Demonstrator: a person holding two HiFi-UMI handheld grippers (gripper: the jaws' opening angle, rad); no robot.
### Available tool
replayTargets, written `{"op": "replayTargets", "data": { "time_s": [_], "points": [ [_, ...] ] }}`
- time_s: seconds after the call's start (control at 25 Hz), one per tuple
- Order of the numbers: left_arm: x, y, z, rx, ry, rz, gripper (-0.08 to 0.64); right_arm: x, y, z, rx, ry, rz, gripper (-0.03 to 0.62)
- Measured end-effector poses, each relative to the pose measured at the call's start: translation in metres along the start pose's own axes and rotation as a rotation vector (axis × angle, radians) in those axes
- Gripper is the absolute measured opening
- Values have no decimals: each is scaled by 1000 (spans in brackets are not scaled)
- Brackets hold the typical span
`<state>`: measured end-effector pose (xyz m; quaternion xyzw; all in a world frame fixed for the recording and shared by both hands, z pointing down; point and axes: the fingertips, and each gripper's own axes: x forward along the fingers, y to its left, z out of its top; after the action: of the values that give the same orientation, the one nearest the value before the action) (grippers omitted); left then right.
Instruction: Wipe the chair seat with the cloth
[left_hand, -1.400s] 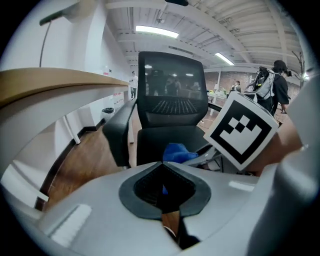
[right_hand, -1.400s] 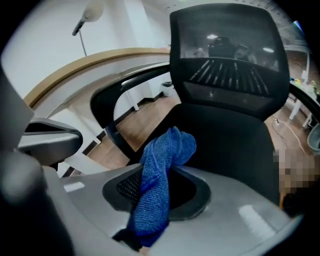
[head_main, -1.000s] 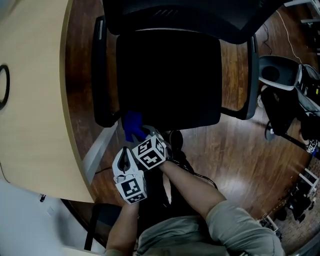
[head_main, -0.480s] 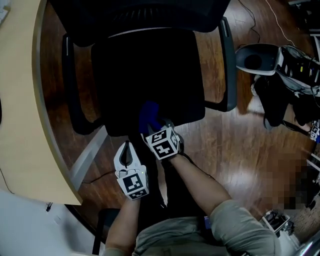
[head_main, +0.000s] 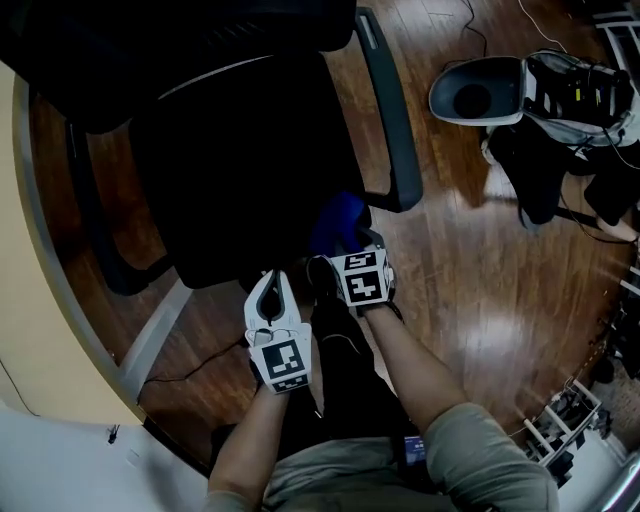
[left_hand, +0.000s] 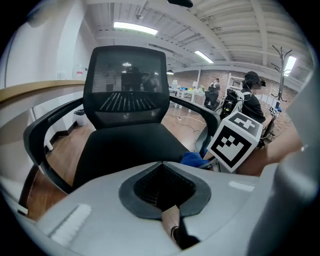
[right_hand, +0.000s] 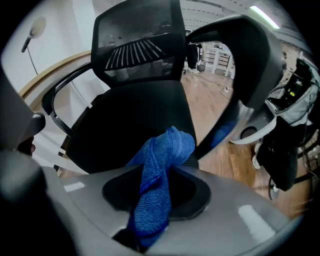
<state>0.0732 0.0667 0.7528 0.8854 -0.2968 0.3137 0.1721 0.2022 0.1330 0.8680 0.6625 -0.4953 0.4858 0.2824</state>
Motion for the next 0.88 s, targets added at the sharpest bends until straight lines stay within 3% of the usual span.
{"op": "replayTargets", "data": {
  "time_s": [0.24, 0.56, 0.88],
  "points": [
    [11, -34, 2, 48, 3, -44, 5, -5, -49, -22, 91, 7, -48, 110],
    [6, -48, 10, 76, 1, -26, 5, -11, -54, -25, 79, 29, -14, 109],
    [-34, -36, 81, 73, -76, 1, 5, -99, -23, 14, 29, -45, 65, 109]
  ]
}}
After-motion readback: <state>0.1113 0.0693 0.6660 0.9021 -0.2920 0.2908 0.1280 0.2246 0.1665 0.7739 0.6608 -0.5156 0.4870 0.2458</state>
